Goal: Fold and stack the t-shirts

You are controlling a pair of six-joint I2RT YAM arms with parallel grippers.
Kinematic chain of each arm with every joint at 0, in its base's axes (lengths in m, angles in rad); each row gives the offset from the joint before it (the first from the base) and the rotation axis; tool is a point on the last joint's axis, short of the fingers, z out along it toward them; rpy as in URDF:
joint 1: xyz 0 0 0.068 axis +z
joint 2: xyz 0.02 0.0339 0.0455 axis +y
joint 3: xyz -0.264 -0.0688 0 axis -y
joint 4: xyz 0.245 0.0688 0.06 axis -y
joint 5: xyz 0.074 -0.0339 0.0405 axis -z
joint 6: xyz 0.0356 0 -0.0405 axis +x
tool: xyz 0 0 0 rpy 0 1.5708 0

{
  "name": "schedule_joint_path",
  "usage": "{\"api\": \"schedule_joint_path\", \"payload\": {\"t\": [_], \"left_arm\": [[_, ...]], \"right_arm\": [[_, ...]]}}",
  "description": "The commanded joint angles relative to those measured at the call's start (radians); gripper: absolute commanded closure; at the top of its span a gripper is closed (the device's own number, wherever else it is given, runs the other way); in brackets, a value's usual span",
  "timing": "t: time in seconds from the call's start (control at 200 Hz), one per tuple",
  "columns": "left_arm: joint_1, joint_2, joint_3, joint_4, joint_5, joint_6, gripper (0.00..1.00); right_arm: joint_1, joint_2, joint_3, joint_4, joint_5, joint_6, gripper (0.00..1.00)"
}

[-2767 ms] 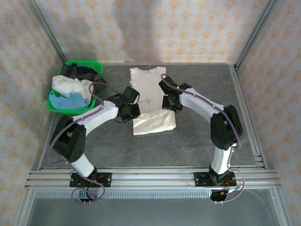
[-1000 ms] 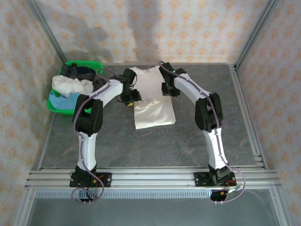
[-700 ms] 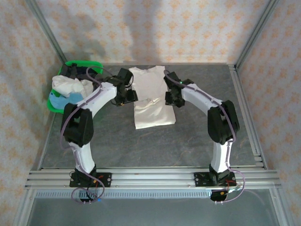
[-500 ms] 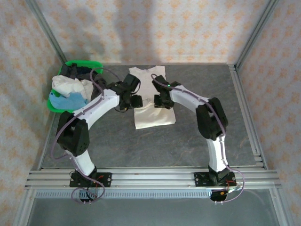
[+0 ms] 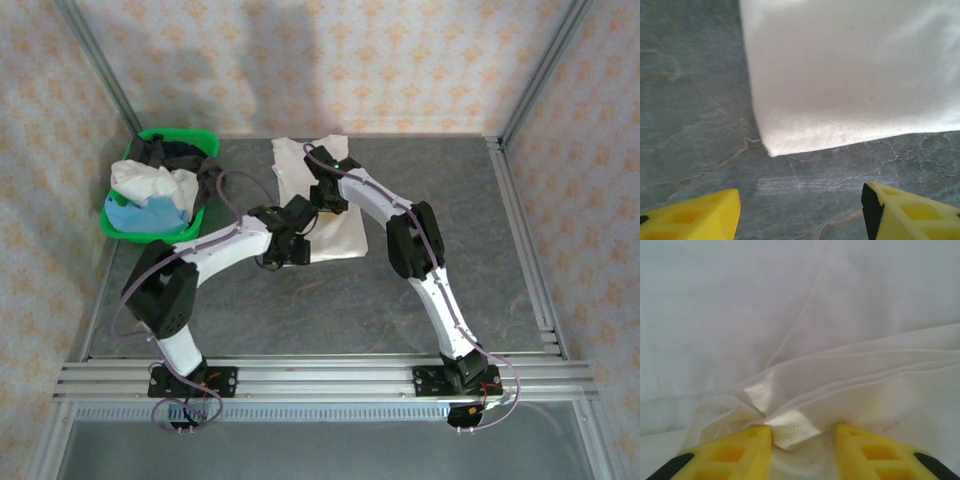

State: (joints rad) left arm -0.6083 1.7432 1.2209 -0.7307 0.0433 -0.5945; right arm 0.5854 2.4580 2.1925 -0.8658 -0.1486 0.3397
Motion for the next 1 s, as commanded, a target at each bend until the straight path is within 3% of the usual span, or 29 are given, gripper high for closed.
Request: {"api": "schedule_joint_path", "payload": {"t": [0.0, 0.1, 0.22, 0.35, 0.52, 0.686, 0.991], "left_arm": [[0.012, 0.052, 0.002, 0.020, -0.042, -0.024, 0.35], [0.027, 0.090, 0.004, 0.031, -0.018, -0.024, 0.41], [0.053, 0.113, -0.029, 0.059, 0.026, -0.034, 0.59], [0.065, 0.085, -0.088, 0.100, 0.073, -0.039, 0.66], [0.066, 0.033, -0.119, 0.069, 0.081, -0.044, 0.66], [0.067, -0.003, -0.081, 0.063, 0.087, -0.036, 0.60], [0.094, 0.285, 0.267, -0.056, 0.027, 0.054, 0.62]], "right_arm": [[-0.007, -0.012, 0.017, -0.091, 0.054, 0.007, 0.62], [-0.007, -0.121, -0.084, -0.044, 0.062, 0.006, 0.60], [-0.008, -0.252, -0.276, 0.027, 0.080, 0.015, 0.59], [-0.006, -0.370, -0.515, 0.129, 0.050, 0.037, 0.59], [-0.001, -0.499, -0.804, 0.245, 0.008, 0.070, 0.59], [-0.001, -0.560, -0.983, 0.294, 0.032, 0.077, 0.60], [-0.001, -0.629, -1.106, 0.317, 0.038, 0.081, 0.62]]}}
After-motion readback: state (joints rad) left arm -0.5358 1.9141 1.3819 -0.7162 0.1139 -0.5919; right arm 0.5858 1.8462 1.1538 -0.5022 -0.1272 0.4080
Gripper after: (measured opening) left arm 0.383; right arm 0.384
